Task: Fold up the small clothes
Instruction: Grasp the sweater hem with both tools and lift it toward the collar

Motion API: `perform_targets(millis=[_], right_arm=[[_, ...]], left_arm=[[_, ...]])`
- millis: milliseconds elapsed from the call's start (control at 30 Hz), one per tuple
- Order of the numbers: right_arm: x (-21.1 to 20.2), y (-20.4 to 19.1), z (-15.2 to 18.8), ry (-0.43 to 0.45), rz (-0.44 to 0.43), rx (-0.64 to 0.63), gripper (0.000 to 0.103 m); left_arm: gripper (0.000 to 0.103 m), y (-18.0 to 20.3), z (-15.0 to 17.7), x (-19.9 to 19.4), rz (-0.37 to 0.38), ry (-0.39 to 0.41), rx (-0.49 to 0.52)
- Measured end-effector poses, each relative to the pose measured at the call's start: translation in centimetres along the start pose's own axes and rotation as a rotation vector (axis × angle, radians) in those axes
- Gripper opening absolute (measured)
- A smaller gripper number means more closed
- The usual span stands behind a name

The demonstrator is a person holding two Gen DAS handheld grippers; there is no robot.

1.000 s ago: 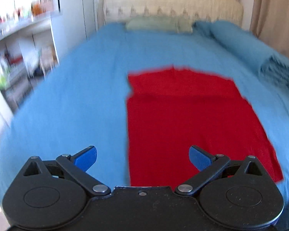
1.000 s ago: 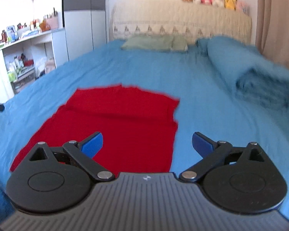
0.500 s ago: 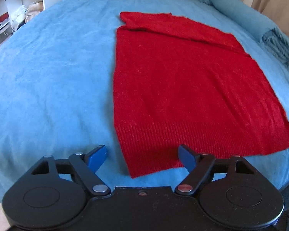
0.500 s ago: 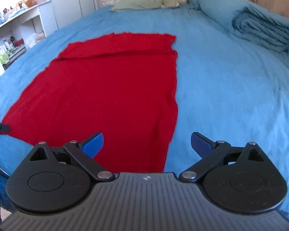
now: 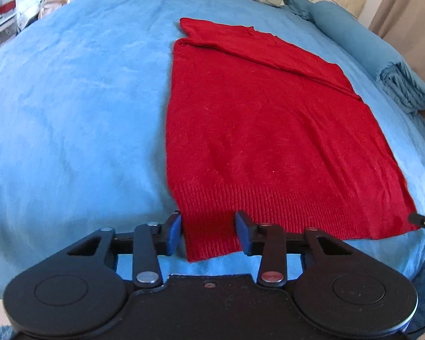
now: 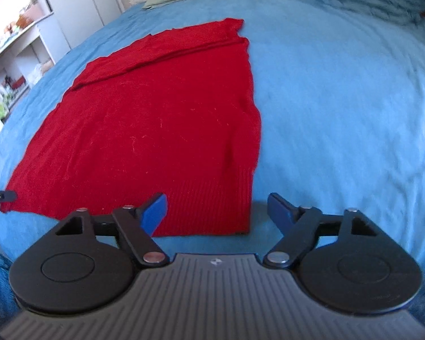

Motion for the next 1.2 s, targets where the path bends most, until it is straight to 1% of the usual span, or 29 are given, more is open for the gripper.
perform_targets(millis=[67,133,167,233,267,300,367,467,600,733,867,1033,1200], right_arm=[[0.1,0.5,0.2,0.0,-0.01,0.028,0.085],[0.2,0.8,0.4,0.003,-0.011,0.05,0.078],[0.2,0.9,0.5,0.003,-0.013,0.06,0.072],[0.3,1.0,0.6,0.005,-0.027,0.076,0.06],[0.3,1.1,0.6,0.005,-0.032,0.081,0.041],[0.4,1.1,0.6,0.003,-0.033,0.084,0.027],[0.5,1.2,0.5,0.001,-0.035,0.096,0.021],[0.0,1.1,0.4,0.016,-0.029,0.098,0.02],[-0.8,1.2,-0.2,0.044,-0.035,0.104,0.02],[-2.4,1.6,-1.4,0.087,-0.055,0.125,0.02],[-4.2,1.7,-3.4,0.136,-0.089,0.137,0.02],[-6.0,1.8,-6.9,0.2,-0.137,0.158,0.02],[-6.6,2.0,-12.5,0.271,-0.187,0.17,0.02]], left_arm=[[0.036,-0.1,0.2,0.0,0.001,-0.008,0.001],[0.032,-0.1,0.4,0.1,-0.003,-0.016,0.003],[0.029,-0.1,0.5,0.1,-0.002,-0.016,0.001],[0.019,-0.2,0.5,0.1,0.009,-0.024,-0.019],[0.011,-0.3,0.4,0.2,0.011,-0.031,-0.03],[0.009,-0.3,0.4,0.2,0.011,-0.038,-0.036],[0.008,-0.1,0.2,0.0,0.005,-0.043,-0.027],[0.007,0.0,0.1,-0.4,0.001,-0.043,-0.016],[0.006,-0.4,-0.2,-1.3,0.016,-0.029,-0.05],[0.006,-0.4,-1.0,-3.1,0.04,0.013,-0.076],[0.005,-0.2,-2.7,-5.6,0.086,0.084,-0.118],[0.005,0.8,-6.8,-8.2,0.142,0.212,-0.16],[0.004,2.2,-12.7,-8.7,0.152,0.333,-0.151]])
Point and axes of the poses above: each gripper's, at about its wrist camera, not at the fingertips, and x roughly the way its jaws point, y to its right, z to its underside, the point moved 1 cm from there along x, roughly the way its jaws point, and after that the axes turned 6 degrees about -x, right-handed, at the moved point
